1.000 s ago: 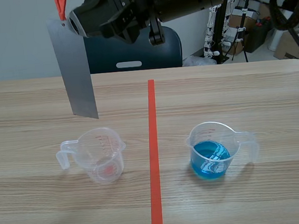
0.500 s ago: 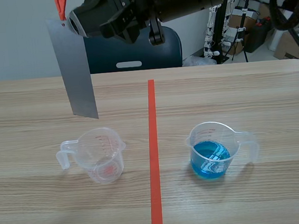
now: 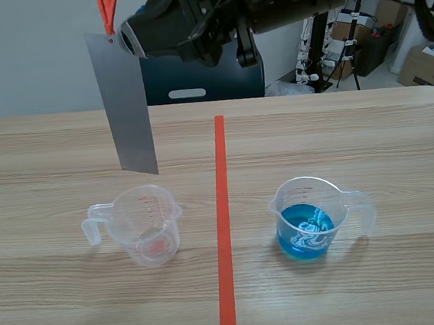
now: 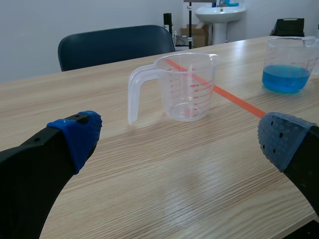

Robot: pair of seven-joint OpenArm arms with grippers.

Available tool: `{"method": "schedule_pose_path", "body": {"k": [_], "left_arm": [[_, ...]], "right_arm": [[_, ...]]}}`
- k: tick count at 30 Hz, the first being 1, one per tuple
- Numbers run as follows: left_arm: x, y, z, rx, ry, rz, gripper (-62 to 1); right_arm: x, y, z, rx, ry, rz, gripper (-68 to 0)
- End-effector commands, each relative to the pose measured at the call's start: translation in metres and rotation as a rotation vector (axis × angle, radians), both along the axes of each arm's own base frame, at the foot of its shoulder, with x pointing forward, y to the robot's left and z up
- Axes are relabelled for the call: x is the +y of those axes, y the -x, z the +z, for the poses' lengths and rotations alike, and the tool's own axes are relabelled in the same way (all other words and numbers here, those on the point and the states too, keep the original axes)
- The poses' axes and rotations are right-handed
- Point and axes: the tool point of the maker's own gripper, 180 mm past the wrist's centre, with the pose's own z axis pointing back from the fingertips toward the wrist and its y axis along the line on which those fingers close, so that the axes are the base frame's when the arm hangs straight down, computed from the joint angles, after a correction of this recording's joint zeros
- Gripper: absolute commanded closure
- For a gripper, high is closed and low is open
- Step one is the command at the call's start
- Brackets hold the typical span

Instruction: Do the redox reaction experiment. move the plate over the blue solution

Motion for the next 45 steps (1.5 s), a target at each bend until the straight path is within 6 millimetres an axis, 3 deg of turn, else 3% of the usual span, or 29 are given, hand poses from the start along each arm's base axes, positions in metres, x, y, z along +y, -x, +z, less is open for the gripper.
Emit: {"method": "schedule_pose_path", "body": {"k": [1,23,36,45], "left_arm": [[0.002,-0.001,0.010,-0.050,0.023,0.006,-62.3],[0.002,-0.001,0.010,-0.050,0.023,0.006,-62.3],[0.004,-0.001,0.011,-0.050,0.017,0.003,-62.3],[0.027,0.010,0.019,-0.011,-0.073,-0.084,-62.3]], "right_arm": [[-0.007,-0.004,0.017,-0.038,-0.027,-0.007,-2.0],[-0.116,0.000,0.020,-0.090,0.047,-0.045,-1.9],[-0.157,0.006,0.030,-0.104,0.078,-0.089,-1.9],[-0.180,0.005,0.034,-0.113,0.106,-0.147,-1.9]]}}
